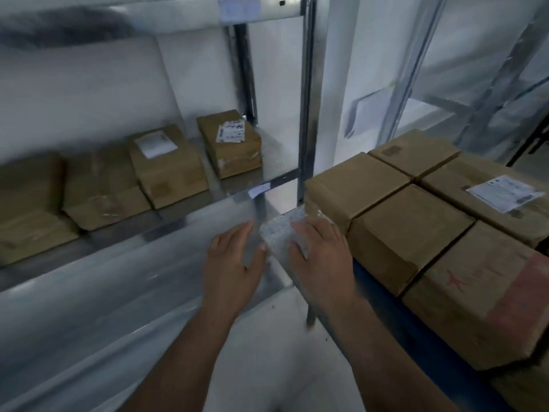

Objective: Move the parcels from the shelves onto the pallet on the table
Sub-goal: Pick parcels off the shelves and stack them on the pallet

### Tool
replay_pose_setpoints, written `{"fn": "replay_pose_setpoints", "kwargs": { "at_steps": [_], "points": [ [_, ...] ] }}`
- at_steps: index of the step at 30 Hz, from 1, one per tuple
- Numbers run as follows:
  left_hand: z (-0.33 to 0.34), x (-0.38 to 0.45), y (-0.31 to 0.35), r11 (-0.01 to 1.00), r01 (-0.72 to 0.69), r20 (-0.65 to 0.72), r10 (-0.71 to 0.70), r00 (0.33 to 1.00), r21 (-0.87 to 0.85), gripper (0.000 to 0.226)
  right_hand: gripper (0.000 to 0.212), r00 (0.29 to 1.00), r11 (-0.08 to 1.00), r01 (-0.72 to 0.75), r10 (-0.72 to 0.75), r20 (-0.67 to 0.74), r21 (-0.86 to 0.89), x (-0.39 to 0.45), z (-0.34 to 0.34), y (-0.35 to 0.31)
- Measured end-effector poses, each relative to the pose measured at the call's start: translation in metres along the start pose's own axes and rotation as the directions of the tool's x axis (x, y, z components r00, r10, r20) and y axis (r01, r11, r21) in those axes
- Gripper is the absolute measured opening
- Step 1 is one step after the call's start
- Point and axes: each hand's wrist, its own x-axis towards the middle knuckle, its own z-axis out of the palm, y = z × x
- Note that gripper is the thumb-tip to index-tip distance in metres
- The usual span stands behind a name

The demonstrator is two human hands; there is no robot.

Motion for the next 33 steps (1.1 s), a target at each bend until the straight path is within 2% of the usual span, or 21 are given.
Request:
{"fn": "replay_pose_setpoints", "kwargs": {
  "at_steps": [8,12,19,26,33],
  "points": [
    [-0.061,-0.058,-0.04,0.95,0.262,-0.118,-0.244,0.963,0.168,0.052,0.039,0.974,0.971,0.178,-0.197,0.112,0.159,-0.011,0.049,-0.062],
    [-0.102,-0.09,-0.061,0.894,0.393,-0.221,-0.347,0.911,0.215,0.056,0.043,0.936,0.931,0.269,-0.313,0.159,0.249,-0.021,0.073,-0.111],
    [-0.172,-0.14,-0.105,0.796,0.544,-0.373,-0.436,0.819,0.266,0.059,0.049,0.852,0.861,0.396,-0.474,0.222,0.319,-0.042,0.103,-0.206],
    [-0.266,-0.21,-0.162,0.717,0.663,-0.5,-0.503,0.705,0.213,0.068,0.06,0.76,0.794,0.478,-0.588,0.275,0.377,-0.088,0.14,-0.327],
    [-0.375,-0.299,-0.233,0.622,0.761,-0.574,-0.561,0.596,0.183,0.074,0.054,0.681,0.697,0.554,-0.694,0.233,0.455,-0.156,0.185,-0.47]
  ]
}}
